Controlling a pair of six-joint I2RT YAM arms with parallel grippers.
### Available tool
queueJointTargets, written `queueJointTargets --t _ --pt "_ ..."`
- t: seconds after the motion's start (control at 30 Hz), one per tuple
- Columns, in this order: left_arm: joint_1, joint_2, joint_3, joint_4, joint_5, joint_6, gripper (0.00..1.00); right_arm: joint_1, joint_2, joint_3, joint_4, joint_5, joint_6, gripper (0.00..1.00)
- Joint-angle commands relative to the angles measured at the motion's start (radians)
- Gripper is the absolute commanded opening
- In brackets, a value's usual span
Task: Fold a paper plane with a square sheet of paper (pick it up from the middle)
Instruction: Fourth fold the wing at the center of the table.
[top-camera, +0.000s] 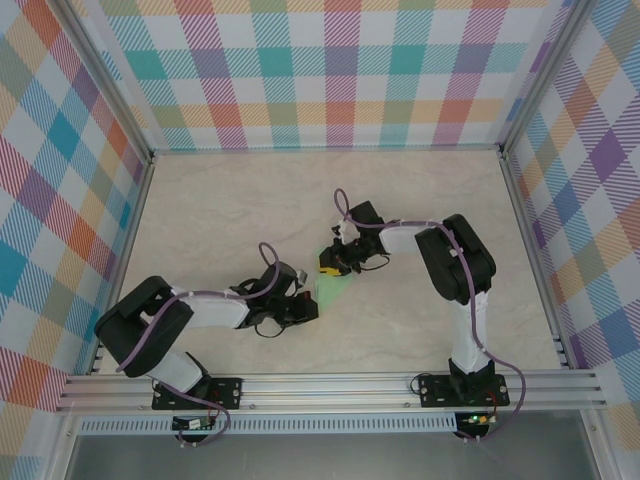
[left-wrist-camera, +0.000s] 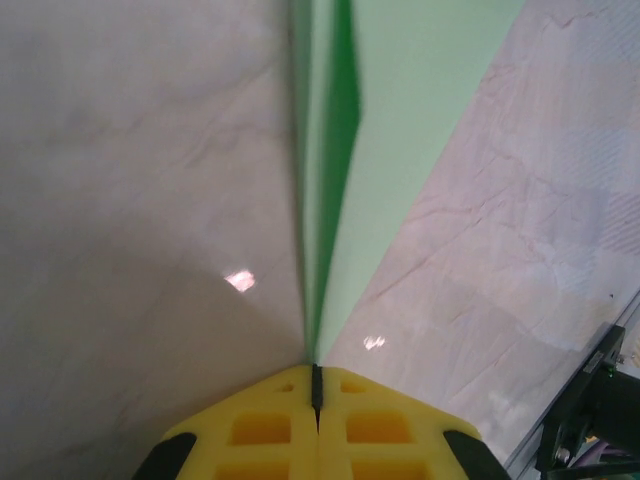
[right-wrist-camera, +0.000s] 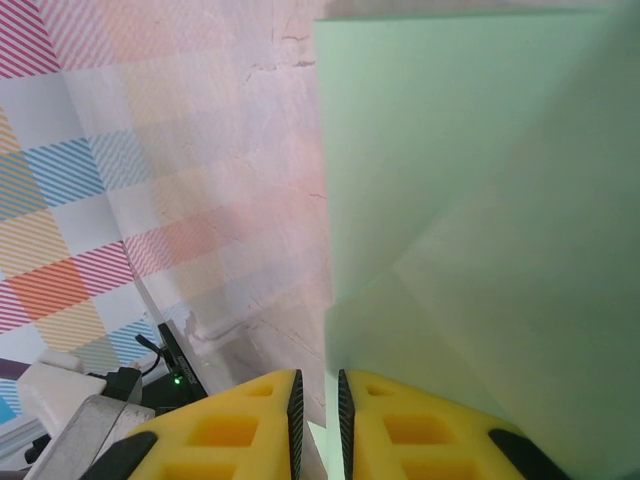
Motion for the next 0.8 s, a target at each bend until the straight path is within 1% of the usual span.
queueJointTargets --t 0.0,0.23,0.33,0.47,0.7,0.77 --pt "-0.011 -0.090 -0.054 -0.091 -0.004 -0.028 0.03 0.026 0.078 -0.109 -0.083 0.161 0.101 0.20" --pt "0.002 -0.343 -0.073 -0.205 -0.099 -0.028 0.06 0.063 0.013 -0.183 0.008 0.214 0.219 0.20" --pt "0.013 -0.375 -0.061 -0.181 -0.110 -0.033 0.07 0.072 -0.019 -0.222 0.040 0.236 0.269 0.20" --pt "0.017 -0.303 -0.012 -0.108 -0.096 -0.030 0.08 0.080 -0.050 -0.244 0.051 0.250 0.284 0.21" --pt "0.017 -0.075 0.106 0.058 -0.107 -0.045 0.06 0.078 -0.039 -0.177 -0.017 0.232 0.241 0.21" --pt "0.016 -0.024 0.139 0.069 -0.119 -0.047 0.05 0.078 -0.036 -0.157 -0.033 0.231 0.234 0.21"
